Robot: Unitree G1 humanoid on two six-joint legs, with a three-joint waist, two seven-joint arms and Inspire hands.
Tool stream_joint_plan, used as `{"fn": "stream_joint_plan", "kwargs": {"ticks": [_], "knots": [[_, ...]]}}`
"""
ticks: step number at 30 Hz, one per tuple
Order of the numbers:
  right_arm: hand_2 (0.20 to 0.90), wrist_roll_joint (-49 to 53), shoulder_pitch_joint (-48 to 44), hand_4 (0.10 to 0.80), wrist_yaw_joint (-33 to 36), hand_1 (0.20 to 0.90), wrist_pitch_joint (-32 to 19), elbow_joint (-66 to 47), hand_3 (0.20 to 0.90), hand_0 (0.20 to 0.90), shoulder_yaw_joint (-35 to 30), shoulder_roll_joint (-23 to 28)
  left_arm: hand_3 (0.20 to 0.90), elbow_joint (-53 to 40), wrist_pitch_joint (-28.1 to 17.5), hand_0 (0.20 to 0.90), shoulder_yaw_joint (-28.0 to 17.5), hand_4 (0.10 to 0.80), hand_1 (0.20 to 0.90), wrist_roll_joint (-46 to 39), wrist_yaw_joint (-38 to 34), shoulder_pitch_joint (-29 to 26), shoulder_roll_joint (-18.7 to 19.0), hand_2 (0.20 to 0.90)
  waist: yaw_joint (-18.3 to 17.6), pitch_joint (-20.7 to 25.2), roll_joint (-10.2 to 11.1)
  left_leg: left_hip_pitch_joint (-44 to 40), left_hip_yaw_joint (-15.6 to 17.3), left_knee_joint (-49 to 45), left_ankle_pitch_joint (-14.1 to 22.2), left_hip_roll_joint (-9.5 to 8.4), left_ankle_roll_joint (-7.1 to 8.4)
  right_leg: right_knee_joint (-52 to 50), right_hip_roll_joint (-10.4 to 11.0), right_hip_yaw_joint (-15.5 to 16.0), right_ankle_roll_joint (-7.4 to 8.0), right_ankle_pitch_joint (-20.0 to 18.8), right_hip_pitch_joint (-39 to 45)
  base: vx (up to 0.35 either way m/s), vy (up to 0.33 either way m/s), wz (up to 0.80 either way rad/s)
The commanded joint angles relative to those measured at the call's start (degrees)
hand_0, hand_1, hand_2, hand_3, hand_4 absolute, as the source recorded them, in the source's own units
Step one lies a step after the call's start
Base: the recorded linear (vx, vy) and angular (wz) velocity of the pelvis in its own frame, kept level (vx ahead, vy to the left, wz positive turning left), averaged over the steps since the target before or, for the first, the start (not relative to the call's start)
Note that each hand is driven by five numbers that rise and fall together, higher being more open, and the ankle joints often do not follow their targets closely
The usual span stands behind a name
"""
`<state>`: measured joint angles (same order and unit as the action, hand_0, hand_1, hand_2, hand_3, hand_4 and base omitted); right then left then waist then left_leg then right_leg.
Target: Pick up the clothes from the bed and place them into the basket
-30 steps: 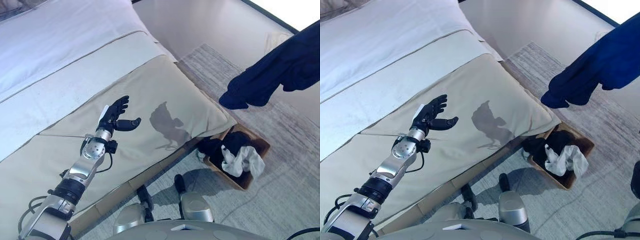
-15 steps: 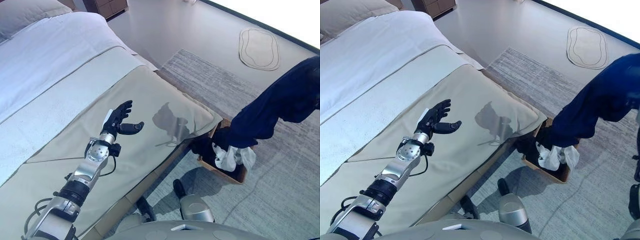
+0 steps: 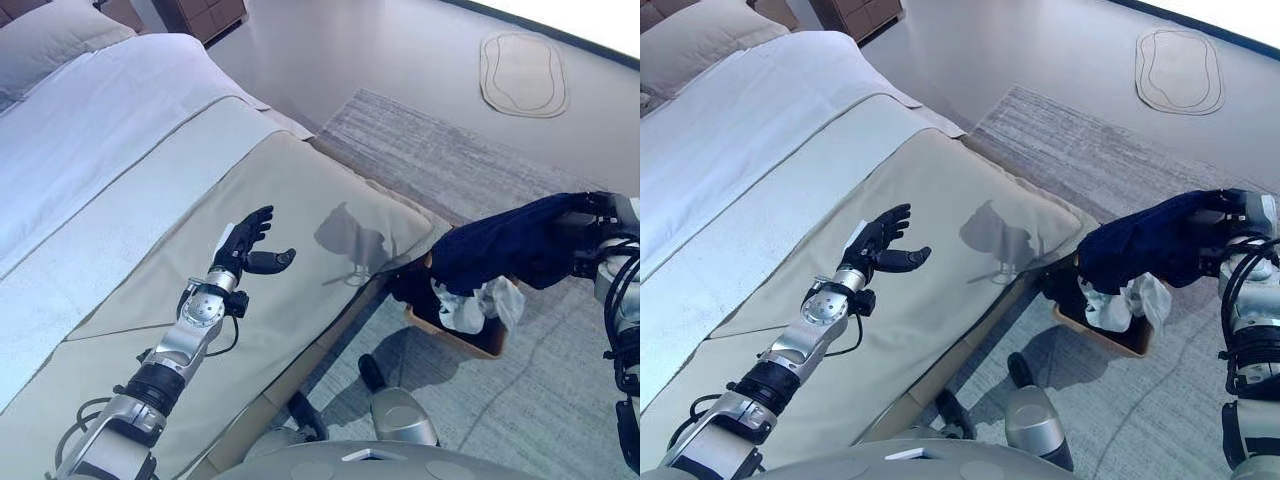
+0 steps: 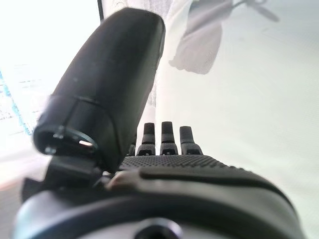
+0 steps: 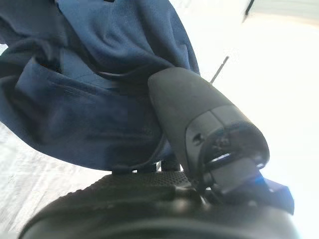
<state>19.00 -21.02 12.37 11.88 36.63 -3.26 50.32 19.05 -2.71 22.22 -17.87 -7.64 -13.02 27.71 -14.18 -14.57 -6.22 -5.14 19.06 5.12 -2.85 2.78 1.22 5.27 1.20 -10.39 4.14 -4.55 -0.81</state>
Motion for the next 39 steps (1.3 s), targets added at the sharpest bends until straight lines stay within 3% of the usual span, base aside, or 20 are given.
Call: {"fn": "stream_joint_plan", "kwargs": {"ticks": [1,11,12,13,39], "knots": [[0.3,-2.56,-5.9,0.1,3.98,0.3,-6.2,1.12,0.2,0.3,0.31,2.27,0.9,-2.7,-5.36,0.9,-0.54,0.8,0.9,1.1,-1.28,-3.4,0.1,0.9,0.88,1.91,0.66,-1.98,-4.29,-1.84,6.18,1.02,1.48,-0.43,0.82,3.65,1.57,-1.21,-2.2,0.0,0.0,0.0],[0.3,-2.15,-5.65,0.1,3.32,0.3,-8.43,5.11,0.2,0.3,0.64,1.65,0.9,-3.74,-4.52,0.9,0.07,0.8,0.9,0.67,-1.49,-4.0,0.13,0.9,0.58,0.67,-1.39,-1.51,-4.05,-1.91,5.98,0.88,1.86,-0.28,1.23,3.52,1.68,-1.19,-2.57,0.0,0.0,0.0],[0.556,-2.5,-5.56,0.399,3.45,0.556,-8.59,5.04,0.499,0.556,0.86,1.76,0.9,-3.73,-4.58,0.9,0.12,0.8,0.9,0.57,-1.47,-4.0,0.19,0.9,0.5,0.55,-1.52,-1.46,-4.0,-1.89,5.95,0.86,1.88,-0.27,1.26,3.46,1.69,-1.19,-2.66,0.0,0.0,0.0],[0.9,-2.68,-5.53,0.8,3.33,0.9,-8.58,4.91,0.9,0.9,0.98,1.85,0.9,-3.69,-4.7,0.9,0.1,0.8,0.9,0.51,-1.38,-3.92,0.26,0.9,0.44,0.42,-1.63,-1.38,-3.99,-1.84,5.91,0.83,1.87,-0.27,1.23,3.35,1.69,-1.16,-2.73,0.0,0.0,0.0],[0.9,-4.75,-2.07,0.8,2.78,0.9,-9.12,3.89,0.9,0.9,0.41,0.79,0.9,-3.43,-5.19,0.9,-0.26,0.8,0.9,0.55,-1.35,-2.19,0.3,0.9,1.54,2.09,0.37,-1.91,-5.32,-1.39,5.98,0.93,1.42,-0.27,0.76,2.94,1.51,-1.08,-1.81,0.001,0.001,0.0]]}}
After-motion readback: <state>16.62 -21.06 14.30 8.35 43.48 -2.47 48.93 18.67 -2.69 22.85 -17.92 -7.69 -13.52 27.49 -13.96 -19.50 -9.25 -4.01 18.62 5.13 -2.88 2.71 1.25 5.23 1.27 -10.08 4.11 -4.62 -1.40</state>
